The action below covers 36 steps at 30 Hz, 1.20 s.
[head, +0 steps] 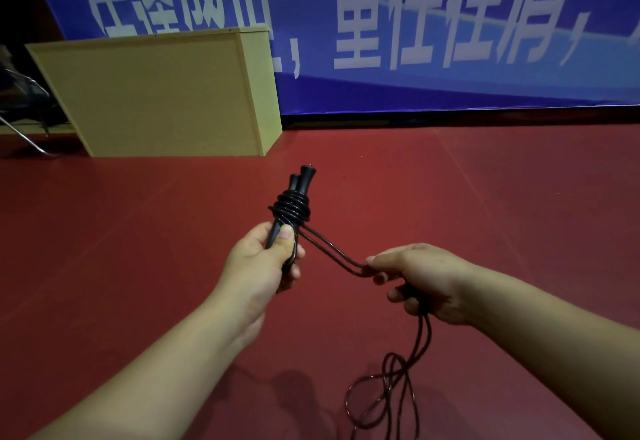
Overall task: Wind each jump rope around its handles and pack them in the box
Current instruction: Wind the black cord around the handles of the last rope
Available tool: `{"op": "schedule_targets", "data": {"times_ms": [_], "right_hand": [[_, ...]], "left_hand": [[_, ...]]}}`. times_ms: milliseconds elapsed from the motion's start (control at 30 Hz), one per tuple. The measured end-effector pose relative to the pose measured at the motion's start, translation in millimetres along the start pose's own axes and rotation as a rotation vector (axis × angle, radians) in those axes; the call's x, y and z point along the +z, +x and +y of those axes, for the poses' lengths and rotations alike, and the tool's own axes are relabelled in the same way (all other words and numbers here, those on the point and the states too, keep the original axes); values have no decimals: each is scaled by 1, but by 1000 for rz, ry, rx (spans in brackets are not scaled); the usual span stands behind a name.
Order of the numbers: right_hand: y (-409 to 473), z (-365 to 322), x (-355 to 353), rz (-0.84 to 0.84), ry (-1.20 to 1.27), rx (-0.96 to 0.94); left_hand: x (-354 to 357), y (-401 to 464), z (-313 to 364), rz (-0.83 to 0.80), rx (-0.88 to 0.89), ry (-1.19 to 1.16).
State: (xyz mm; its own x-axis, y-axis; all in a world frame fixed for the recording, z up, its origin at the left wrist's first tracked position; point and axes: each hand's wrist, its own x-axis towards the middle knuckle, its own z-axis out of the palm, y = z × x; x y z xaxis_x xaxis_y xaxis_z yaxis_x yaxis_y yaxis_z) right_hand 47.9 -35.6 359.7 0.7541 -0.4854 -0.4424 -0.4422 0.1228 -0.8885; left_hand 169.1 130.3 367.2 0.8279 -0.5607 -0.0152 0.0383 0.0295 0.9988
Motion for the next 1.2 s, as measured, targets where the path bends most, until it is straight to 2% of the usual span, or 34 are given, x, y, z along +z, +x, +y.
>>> {"op": "schedule_targets", "data": {"times_ms": [267, 367, 467, 633, 833, 1067, 1200], "right_hand": [[6, -1, -7, 82, 68, -68], [6, -1, -11, 65, 6, -87], [4, 0, -9, -12, -146, -71], [-2, -1, -5, -247, -341, -71], [-8, 0, -3, -404, -376, -138], [-11, -8, -2, -307, -352, -341], [-13, -3, -2, -246, -345, -387]], "left_hand": [[0, 0, -3, 30, 35, 38], [-2, 2, -4, 75, 42, 51], [-2, 5, -7, 119, 42, 67], [-2, 6, -13, 172, 29, 117], [-8, 8, -18, 231, 13, 270], [-14, 12, -19, 247, 14, 393], [-16, 12, -21, 213, 55, 536]]}}
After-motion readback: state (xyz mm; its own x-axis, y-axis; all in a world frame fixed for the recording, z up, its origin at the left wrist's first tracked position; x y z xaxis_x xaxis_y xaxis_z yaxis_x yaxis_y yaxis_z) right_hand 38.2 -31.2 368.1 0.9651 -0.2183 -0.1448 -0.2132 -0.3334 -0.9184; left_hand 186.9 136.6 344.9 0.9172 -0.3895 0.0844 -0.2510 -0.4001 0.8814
